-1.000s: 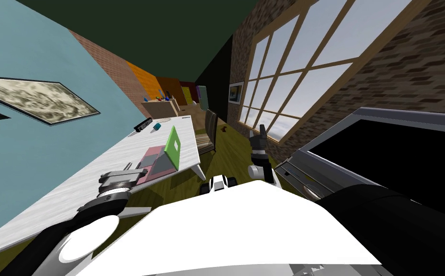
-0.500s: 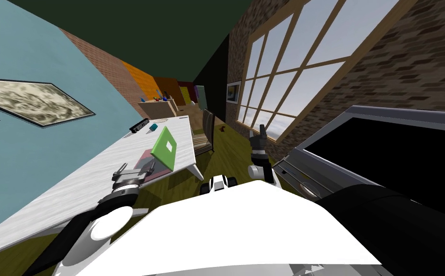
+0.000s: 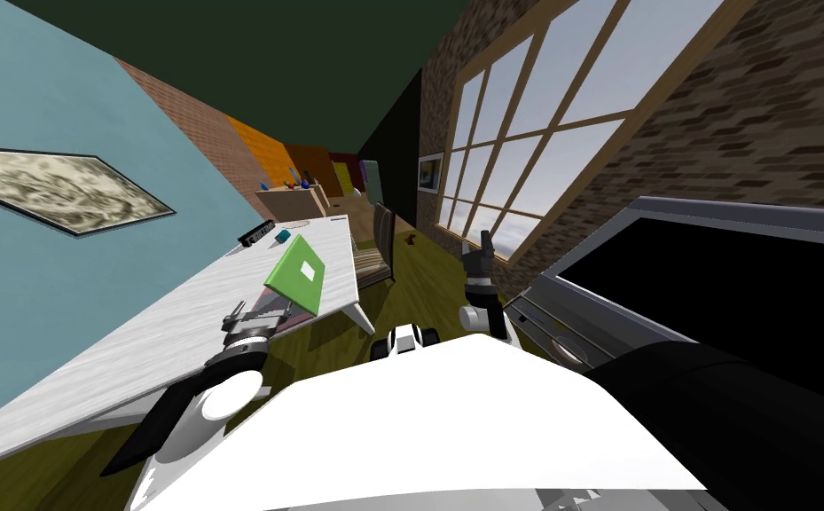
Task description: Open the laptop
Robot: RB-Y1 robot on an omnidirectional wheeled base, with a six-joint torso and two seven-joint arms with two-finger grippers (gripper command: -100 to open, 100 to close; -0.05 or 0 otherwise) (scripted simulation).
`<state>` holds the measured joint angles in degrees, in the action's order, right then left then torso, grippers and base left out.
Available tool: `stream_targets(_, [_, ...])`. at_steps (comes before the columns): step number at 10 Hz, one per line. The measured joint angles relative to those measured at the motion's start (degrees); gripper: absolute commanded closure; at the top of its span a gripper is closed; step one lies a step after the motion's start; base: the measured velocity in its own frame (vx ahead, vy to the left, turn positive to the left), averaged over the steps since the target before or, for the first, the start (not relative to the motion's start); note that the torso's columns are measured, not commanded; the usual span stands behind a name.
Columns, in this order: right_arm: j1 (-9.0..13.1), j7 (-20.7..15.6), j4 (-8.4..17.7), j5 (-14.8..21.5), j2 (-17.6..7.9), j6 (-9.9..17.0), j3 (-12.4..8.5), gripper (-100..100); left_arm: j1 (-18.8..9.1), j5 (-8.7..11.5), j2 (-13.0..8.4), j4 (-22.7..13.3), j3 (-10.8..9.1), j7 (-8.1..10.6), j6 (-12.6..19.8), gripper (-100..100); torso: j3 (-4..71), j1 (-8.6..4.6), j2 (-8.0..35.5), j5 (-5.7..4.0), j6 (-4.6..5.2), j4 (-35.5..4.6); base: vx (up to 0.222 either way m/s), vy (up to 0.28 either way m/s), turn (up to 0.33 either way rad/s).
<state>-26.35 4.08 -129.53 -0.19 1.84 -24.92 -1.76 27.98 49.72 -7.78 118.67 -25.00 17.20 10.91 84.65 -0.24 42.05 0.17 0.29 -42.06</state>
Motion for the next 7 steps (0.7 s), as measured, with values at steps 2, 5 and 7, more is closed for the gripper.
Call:
stream_targets(2, [0.00,0.00,0.00,0.00,0.00,0.00,0.00,0,-1.00,-0.91,-0.19,-1.77,0.56,-0.52,-0.87,-100,0.08,-0.03,-0.14,0.06,0.06,0.09,-0.014,-0.050,-0.019])
stream_targets(5, [0.00,0.00,0.00,0.00,0.00,0.00,0.00,0,-2.64,-2.40,-0.22,-4.91,2.21,-1.58,-3.00,-100,0.09,0.06,-0.21,0.22,0.11,0.21,-0.021,-0.055,-0.026])
stream_targets(7, [0.00,0.00,0.00,0.00,0.00,0.00,0.00,0,-4.00,-3.91,0.35,-6.55,2.80,-2.27,-3.53,-100,0.08,0.13,-0.20,0.26,0.06,0.24,-0.018,-0.058,-0.028])
